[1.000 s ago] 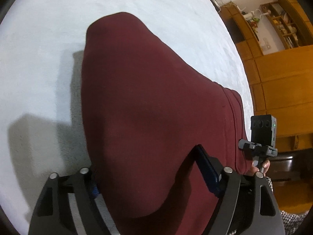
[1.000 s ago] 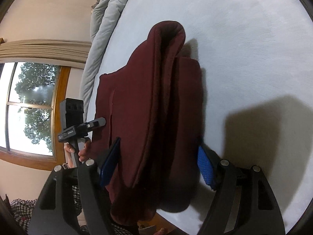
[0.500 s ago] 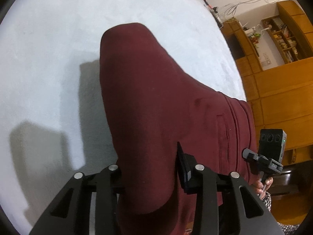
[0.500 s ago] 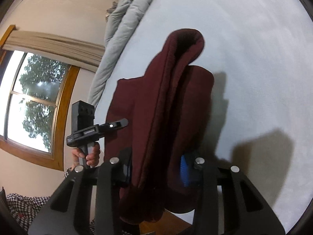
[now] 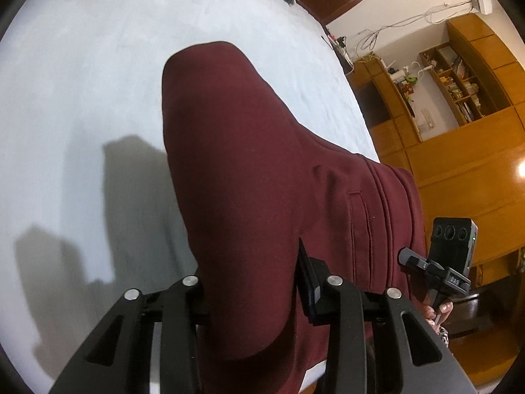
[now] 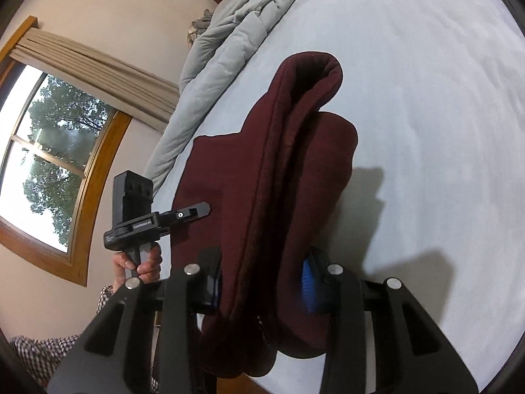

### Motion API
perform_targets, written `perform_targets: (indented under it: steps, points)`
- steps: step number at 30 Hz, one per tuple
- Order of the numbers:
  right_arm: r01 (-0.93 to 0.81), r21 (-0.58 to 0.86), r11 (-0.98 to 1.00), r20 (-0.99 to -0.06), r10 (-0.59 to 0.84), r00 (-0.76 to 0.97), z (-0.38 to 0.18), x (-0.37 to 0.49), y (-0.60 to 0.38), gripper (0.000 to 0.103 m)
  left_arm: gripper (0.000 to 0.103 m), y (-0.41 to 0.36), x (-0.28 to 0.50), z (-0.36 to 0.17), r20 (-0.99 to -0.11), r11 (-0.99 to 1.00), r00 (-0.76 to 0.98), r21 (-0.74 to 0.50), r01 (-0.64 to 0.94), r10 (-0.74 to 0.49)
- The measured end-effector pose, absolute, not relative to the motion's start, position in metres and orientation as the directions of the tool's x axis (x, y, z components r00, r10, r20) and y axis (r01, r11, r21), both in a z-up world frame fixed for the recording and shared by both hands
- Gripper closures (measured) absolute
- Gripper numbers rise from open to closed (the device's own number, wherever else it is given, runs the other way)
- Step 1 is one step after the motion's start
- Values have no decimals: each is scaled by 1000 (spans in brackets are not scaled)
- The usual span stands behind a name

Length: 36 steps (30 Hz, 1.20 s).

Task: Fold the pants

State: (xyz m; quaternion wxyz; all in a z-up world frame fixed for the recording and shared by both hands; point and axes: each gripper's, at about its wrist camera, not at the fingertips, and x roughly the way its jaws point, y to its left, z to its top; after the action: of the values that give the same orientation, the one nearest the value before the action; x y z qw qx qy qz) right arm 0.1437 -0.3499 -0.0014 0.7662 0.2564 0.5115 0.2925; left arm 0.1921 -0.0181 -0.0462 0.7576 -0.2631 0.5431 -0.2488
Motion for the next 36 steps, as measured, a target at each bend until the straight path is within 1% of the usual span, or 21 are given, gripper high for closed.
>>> perform_targets:
  steps: [5, 9, 13, 17, 19, 23, 27, 29, 34, 36]
  points:
    - [-162, 697, 699, -641, 708, 296, -14, 184, -357, 68, 66, -26, 229, -50, -707, 754, 296, -652, 76, -642]
    - [-112, 701, 705, -663, 701, 264, -43, 210, -363, 68, 66, -24, 249, -69, -729, 766, 272, -641, 53, -628]
    - [-45, 679, 733, -706, 669, 233, -80, 220, -372, 66, 66, -31, 258, -94, -763, 789, 232, -614, 31, -603]
    - [-21, 693, 720, -697, 678, 234, -101, 222, -383, 63, 62, -26, 261, -109, -750, 775, 234, -631, 27, -619]
    - [-21, 699, 715, -691, 683, 239, -107, 217, -387, 61, 59, -30, 260, -113, -761, 790, 239, -611, 49, -603]
    - [-18, 724, 689, -663, 704, 255, -120, 212, -392, 51, 54, -26, 256, -116, -747, 779, 254, -626, 42, -614]
    - [-45, 760, 648, -610, 737, 290, -123, 208, -395, 48, 49, -25, 255, -122, -720, 754, 275, -656, 29, -637]
    - [-63, 768, 638, -593, 745, 305, -121, 204, -395, 45, 48, -22, 256, -125, -707, 743, 285, -669, 31, -648]
    - [-79, 772, 630, -577, 748, 329, -115, 200, -394, 42, 44, -16, 248, -123, -695, 742, 318, -668, 47, -645]
    - [-77, 768, 636, -581, 742, 334, -114, 198, -393, 42, 40, -14, 242, -120, -696, 750, 335, -659, 54, -635]
